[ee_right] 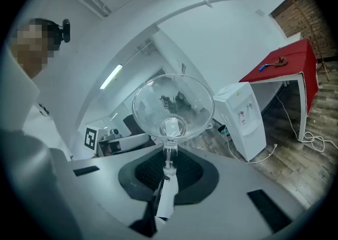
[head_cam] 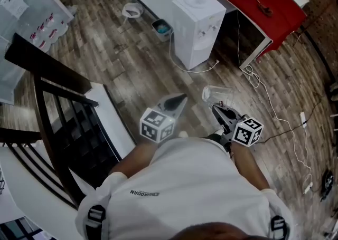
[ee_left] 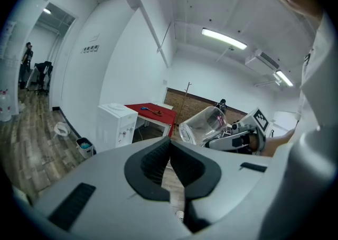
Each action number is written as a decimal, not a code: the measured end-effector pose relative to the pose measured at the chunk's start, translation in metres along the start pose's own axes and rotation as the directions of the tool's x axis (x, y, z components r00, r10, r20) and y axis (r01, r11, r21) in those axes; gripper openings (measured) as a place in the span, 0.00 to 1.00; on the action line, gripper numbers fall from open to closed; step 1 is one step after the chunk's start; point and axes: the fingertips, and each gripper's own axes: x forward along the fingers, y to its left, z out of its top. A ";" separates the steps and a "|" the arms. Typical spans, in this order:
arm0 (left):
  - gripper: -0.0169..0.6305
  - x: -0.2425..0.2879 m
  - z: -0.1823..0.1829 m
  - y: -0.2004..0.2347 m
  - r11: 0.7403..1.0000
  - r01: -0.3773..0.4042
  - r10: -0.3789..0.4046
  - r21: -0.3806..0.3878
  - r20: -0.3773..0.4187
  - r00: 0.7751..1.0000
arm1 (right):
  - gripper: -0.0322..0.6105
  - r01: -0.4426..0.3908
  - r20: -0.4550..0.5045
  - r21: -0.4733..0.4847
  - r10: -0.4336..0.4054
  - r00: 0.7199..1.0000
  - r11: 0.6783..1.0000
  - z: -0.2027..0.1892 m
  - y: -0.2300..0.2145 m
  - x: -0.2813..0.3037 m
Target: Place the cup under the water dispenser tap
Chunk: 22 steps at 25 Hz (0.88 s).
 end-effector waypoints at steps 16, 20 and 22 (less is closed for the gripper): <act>0.02 0.027 0.000 -0.005 0.999 -0.039 0.039 -0.024 -0.003 0.999 | 0.11 -0.023 -0.030 -0.013 0.023 0.999 1.000 0.012 -0.026 -0.010; 0.02 0.047 0.003 -0.012 0.998 -0.047 0.047 -0.032 -0.020 0.999 | 0.11 -0.033 -0.045 -0.009 0.032 0.998 0.999 0.020 -0.043 -0.016; 0.02 0.060 0.009 -0.019 0.998 -0.045 0.045 -0.031 -0.023 0.999 | 0.11 -0.037 -0.051 -0.007 0.036 0.998 0.999 0.026 -0.054 -0.021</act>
